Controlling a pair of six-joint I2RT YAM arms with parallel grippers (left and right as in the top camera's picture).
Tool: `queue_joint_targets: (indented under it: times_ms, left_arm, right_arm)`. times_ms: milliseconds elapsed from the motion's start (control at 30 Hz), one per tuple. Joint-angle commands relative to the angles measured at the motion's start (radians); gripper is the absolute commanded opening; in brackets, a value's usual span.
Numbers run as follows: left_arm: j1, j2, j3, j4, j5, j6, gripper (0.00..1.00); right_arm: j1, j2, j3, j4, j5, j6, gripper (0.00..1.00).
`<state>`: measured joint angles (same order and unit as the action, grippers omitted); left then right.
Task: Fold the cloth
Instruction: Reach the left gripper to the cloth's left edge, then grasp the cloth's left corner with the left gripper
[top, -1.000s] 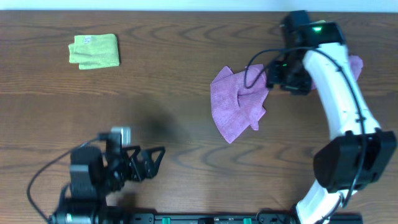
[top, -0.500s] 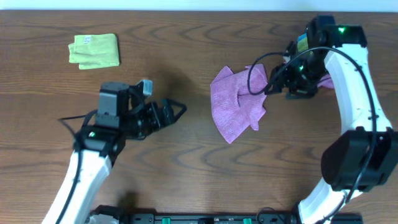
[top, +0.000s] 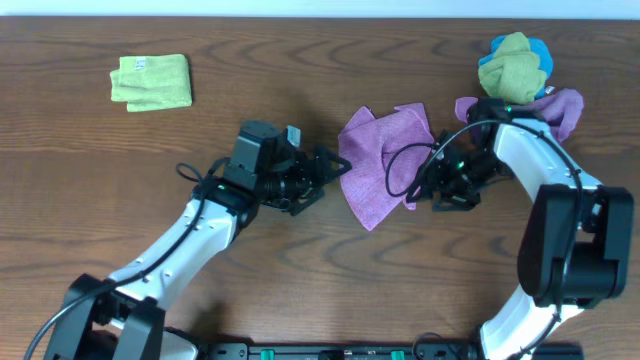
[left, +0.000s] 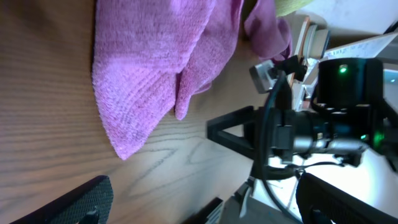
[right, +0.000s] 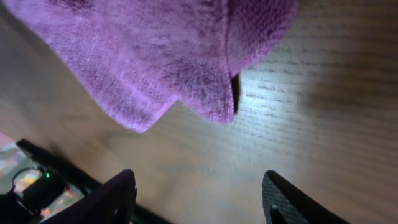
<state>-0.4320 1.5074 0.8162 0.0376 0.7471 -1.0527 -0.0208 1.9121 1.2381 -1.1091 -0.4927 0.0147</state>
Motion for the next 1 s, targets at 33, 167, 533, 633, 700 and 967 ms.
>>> queue_joint_targets:
  times_ms: [33, 167, 533, 633, 700, 967]
  left_arm:
    - [-0.030, 0.024, 0.013, 0.023, -0.019, -0.060, 0.95]
    - [-0.053, 0.026, 0.013, 0.024, -0.025, -0.078, 0.95]
    - [-0.053, 0.026, 0.013, 0.029, -0.022, -0.100, 0.95]
    - [-0.053, 0.026, 0.013, 0.029, -0.021, -0.101, 0.96]
    - [-0.053, 0.026, 0.013, 0.029, -0.021, -0.101, 0.95]
    - [-0.053, 0.026, 0.013, 0.028, 0.005, -0.100, 0.96]
  right_arm:
    - [-0.004, 0.001, -0.063, 0.073, -0.040, 0.056, 0.64]
    - [-0.004, 0.001, -0.103, 0.165, -0.043, 0.111, 0.63]
    - [0.029, 0.001, -0.142, 0.312, -0.065, 0.198, 0.48]
    - [0.059, 0.001, -0.142, 0.343, -0.064, 0.226, 0.48]
    - [0.082, 0.002, -0.142, 0.357, -0.060, 0.234, 0.48]
    - [0.140, 0.004, -0.142, 0.362, 0.026, 0.262, 0.17]
